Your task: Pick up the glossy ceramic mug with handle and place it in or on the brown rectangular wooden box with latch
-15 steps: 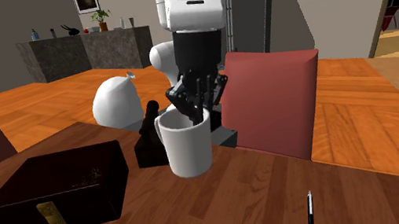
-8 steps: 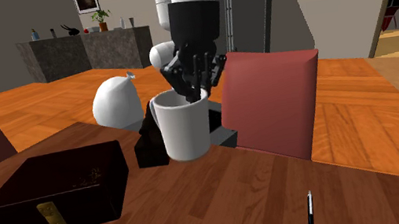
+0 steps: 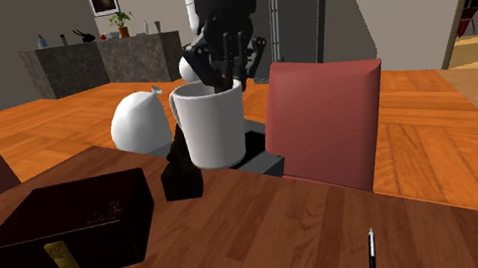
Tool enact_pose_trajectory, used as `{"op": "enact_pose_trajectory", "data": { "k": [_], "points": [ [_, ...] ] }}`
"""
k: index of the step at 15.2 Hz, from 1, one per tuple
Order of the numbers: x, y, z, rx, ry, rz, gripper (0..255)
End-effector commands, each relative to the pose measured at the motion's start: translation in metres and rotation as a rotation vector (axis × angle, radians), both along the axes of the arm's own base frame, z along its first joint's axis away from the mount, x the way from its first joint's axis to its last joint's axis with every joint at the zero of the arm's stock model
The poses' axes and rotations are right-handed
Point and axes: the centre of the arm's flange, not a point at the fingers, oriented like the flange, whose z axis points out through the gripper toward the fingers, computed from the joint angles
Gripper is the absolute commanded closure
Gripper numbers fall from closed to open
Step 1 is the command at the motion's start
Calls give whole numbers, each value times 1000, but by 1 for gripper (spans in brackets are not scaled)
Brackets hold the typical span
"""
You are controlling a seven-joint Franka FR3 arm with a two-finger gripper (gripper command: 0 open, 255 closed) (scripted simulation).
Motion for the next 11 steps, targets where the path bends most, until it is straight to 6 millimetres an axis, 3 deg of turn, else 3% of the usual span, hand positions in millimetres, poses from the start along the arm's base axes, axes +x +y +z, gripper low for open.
{"op": "enact_pose_trajectory", "data": {
  "k": [1,11],
  "points": [
    [-16,-13,2,0,0,0,255],
    [-117,-98,13,0,0,0,255]
  ]
}}
